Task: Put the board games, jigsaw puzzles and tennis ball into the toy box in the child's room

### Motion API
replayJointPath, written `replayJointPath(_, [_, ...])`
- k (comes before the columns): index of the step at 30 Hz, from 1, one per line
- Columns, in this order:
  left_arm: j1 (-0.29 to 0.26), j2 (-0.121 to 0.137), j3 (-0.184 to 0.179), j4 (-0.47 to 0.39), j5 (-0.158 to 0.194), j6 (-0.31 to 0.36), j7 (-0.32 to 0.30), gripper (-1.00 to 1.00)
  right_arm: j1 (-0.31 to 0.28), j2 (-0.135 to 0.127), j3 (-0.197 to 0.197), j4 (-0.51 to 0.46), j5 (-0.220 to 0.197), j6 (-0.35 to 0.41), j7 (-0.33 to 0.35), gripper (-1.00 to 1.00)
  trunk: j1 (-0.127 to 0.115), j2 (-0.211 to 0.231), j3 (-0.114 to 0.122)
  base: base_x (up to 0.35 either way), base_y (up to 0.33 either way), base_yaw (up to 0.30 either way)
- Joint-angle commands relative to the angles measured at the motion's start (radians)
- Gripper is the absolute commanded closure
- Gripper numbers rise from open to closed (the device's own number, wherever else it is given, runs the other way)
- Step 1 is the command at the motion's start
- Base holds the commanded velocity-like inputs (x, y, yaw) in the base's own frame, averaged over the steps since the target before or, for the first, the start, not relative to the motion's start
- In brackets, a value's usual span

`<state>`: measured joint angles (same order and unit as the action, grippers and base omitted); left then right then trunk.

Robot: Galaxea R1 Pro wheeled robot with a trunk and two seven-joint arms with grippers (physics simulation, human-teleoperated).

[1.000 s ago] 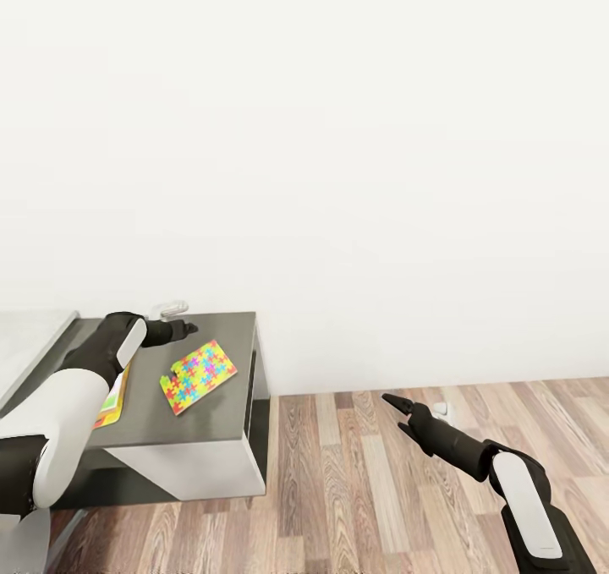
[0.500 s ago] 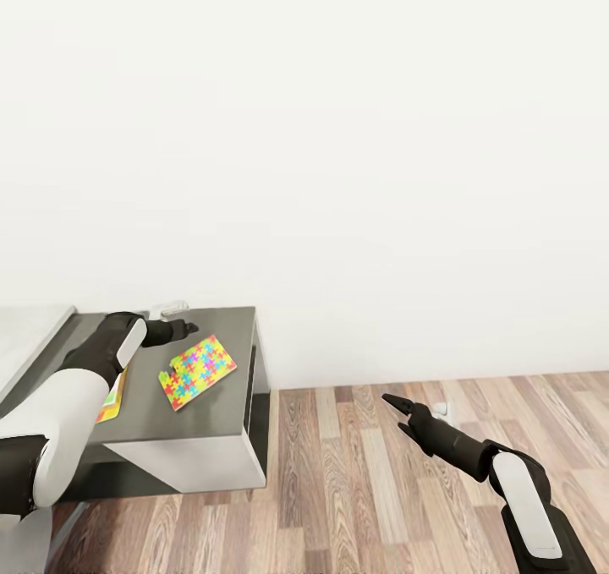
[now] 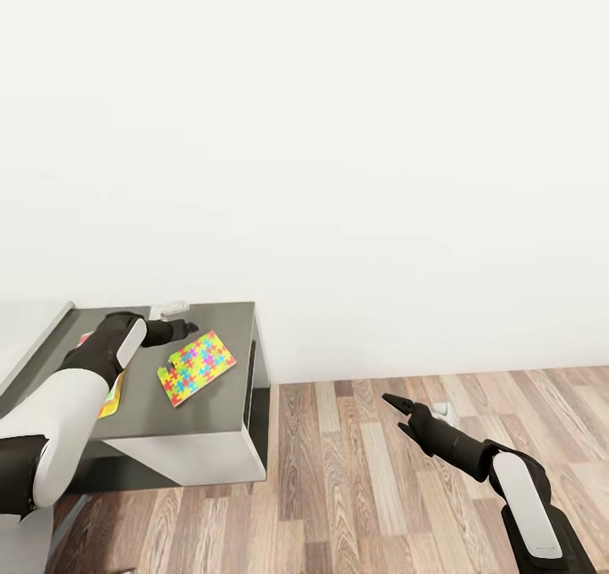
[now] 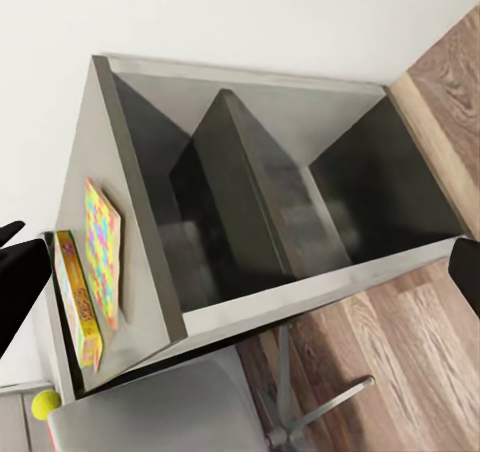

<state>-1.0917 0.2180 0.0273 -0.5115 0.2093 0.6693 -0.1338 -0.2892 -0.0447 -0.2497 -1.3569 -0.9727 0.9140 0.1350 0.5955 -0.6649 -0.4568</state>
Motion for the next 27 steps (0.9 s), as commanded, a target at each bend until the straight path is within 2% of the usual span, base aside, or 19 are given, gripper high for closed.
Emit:
replayJointPath(1, [-0.001,0.000,0.003,-0.001,0.001,0.006,-0.003,-1.00,-0.001,0.000,-0.001,0.000,0.009,0.005,0.010,-1.00,0.000,-0.001,-0.002,0.000,0.000,0.000])
replayJointPath(27, [-0.001,0.000,0.002,-0.001,0.001,0.004,-0.003,-1.00,-0.001,0.000,-0.002,-0.001,0.008,0.005,0.011,-1.00,0.000,-0.001,-0.003,0.000,0.000,0.000])
